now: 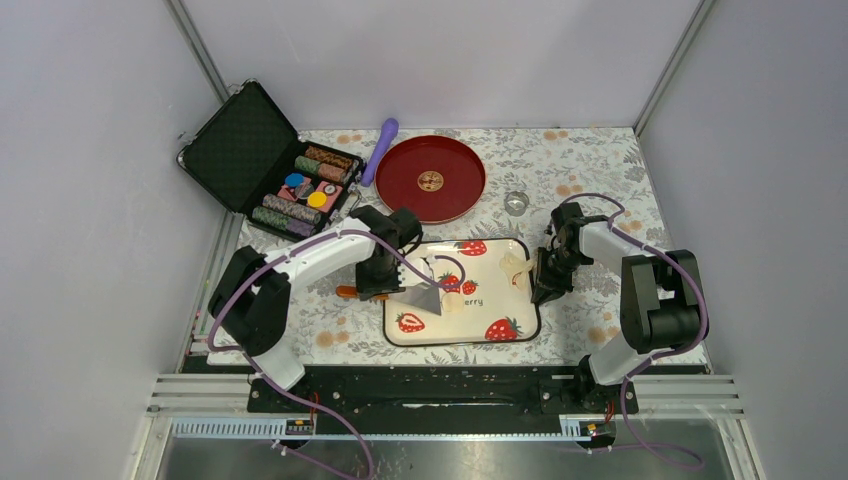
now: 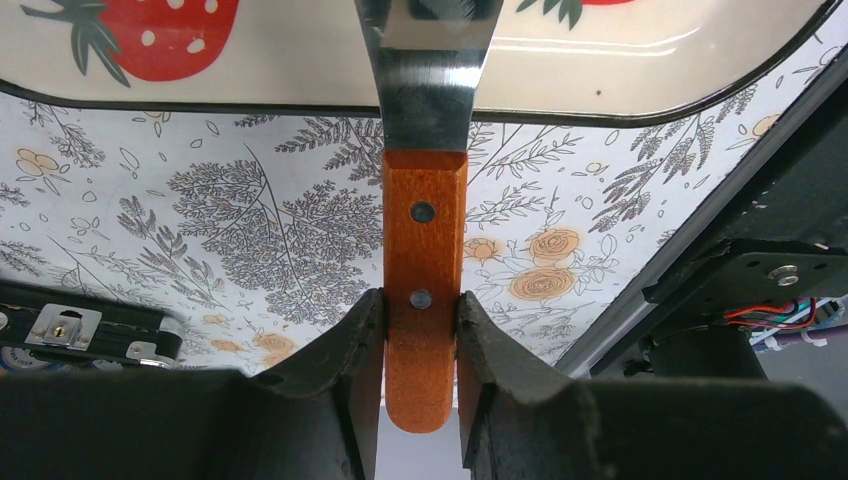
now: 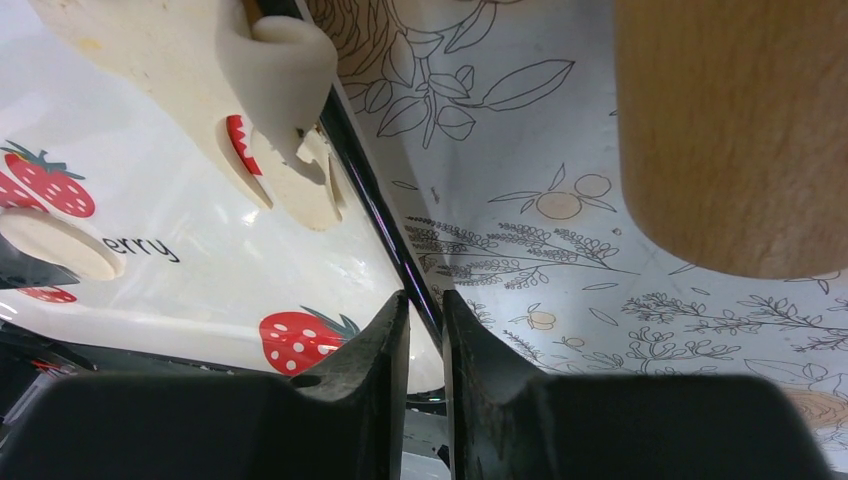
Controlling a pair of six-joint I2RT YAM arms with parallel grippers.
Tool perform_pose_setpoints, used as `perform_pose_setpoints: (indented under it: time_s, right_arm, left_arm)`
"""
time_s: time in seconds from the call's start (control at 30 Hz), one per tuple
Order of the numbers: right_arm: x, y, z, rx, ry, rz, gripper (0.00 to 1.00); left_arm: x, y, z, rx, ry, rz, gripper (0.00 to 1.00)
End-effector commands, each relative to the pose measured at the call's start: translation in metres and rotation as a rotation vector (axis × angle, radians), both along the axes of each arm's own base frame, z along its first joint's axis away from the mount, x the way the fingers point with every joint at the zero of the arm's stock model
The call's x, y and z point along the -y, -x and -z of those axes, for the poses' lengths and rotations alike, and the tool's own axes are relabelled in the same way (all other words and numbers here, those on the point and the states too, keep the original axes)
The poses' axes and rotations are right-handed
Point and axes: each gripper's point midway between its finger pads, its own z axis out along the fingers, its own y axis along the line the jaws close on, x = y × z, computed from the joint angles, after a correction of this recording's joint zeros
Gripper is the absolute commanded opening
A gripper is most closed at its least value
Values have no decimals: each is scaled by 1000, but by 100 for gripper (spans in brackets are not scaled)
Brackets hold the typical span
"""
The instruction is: Roll out the dumpling wrappers from the dough
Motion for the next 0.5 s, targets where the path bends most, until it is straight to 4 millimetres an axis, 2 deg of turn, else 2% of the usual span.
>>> perform_pose_setpoints:
  time_s: [0.0, 0.47]
  right_arm:
    - [-6, -5, -4, 12, -20, -8, 21]
    - [-6, -5, -4, 12, -20, -11, 18]
  left_arm:
    - [1, -10, -11, 43, 6, 11, 0]
    - [3, -13, -5, 36, -33, 36, 0]
